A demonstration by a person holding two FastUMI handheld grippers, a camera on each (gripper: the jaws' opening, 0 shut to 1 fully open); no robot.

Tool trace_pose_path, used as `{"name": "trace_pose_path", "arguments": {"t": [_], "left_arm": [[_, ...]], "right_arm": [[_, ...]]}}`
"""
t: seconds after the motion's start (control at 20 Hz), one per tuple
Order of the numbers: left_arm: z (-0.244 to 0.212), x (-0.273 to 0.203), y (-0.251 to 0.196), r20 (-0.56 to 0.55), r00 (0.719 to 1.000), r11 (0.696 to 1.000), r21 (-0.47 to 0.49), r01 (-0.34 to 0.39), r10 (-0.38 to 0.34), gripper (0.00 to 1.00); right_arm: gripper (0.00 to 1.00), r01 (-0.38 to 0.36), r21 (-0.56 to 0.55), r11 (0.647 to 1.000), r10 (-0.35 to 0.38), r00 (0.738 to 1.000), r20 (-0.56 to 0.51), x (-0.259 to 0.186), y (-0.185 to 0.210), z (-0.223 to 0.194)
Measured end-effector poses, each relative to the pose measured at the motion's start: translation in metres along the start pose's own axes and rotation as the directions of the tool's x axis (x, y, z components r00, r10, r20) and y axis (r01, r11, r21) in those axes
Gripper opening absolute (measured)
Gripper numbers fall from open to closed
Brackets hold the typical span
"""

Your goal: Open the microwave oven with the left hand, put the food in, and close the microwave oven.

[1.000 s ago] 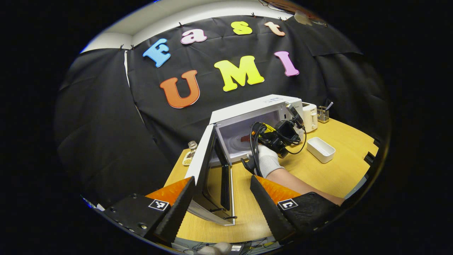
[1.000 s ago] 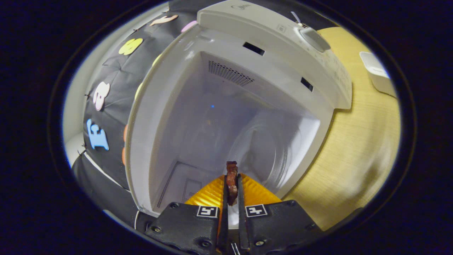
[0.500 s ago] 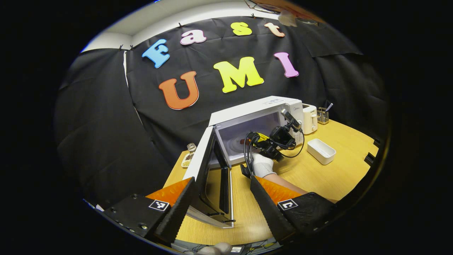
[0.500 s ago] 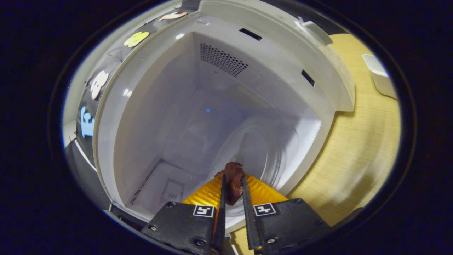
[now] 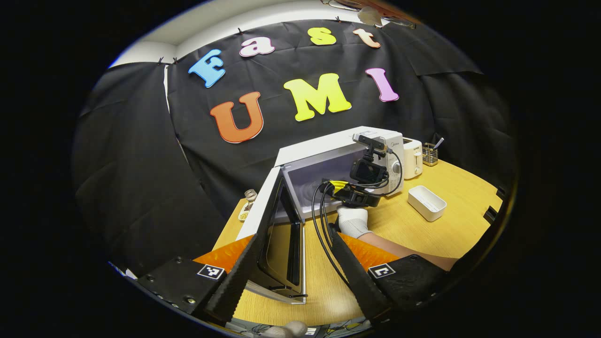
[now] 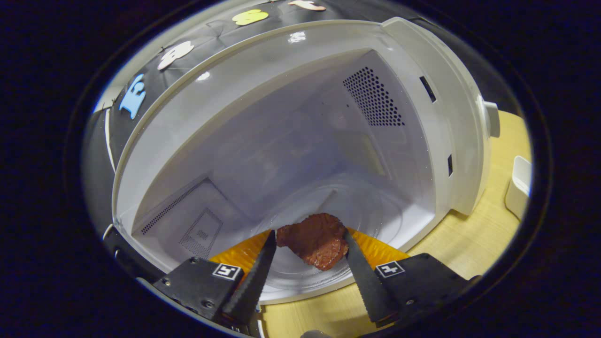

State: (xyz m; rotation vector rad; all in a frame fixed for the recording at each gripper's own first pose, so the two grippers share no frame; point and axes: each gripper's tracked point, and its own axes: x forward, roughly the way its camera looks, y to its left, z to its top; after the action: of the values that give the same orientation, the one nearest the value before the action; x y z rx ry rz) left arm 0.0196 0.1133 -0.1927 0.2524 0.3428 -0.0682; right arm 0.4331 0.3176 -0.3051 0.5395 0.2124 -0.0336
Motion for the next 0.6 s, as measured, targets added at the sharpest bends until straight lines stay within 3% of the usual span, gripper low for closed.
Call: {"name": "trace_pose_path", "arguments": {"t": [0.05, 0.1, 0.35, 0.45, 0.6], "left_arm": [[0.0002, 0.0003, -0.0006, 0.000, 1.000, 1.000, 0.001, -0.002, 0.002, 0.95], [0.0026, 0.0005, -0.0019, 0.007, 1.000, 1.000, 0.001, -0.002, 0.002, 0.95], [0.0047, 0.0011, -0.0070, 0.014, 1.000, 1.000, 0.000, 0.004, -0.004, 0.95], [0.0030, 0.0022, -0.0079, 0.011, 1.000, 1.000, -0.002, 0.006, -0.006, 0.95], [0.0044, 0.0020, -0.0062, 0.015, 1.000, 1.000, 0.000, 0.003, -0.003, 0.95]], "right_arm": [[0.95, 0.007, -0.052, 0.999, -0.007, 1.000, 0.000, -0.0019, -0.0011, -0.0007], [0.97, -0.004, -0.070, 0.998, 0.003, 1.000, -0.002, -0.0028, 0.0001, 0.0012], [0.99, -0.020, -0.152, 0.988, 0.017, 1.000, -0.023, -0.0041, 0.0048, -0.0020], [0.99, -0.027, -0.121, 0.992, 0.021, 0.999, -0.044, -0.0032, 0.0039, -0.0074], [1.00, -0.001, -0.207, 0.978, -0.005, 1.000, -0.027, -0.0067, -0.0001, -0.0051]]}}
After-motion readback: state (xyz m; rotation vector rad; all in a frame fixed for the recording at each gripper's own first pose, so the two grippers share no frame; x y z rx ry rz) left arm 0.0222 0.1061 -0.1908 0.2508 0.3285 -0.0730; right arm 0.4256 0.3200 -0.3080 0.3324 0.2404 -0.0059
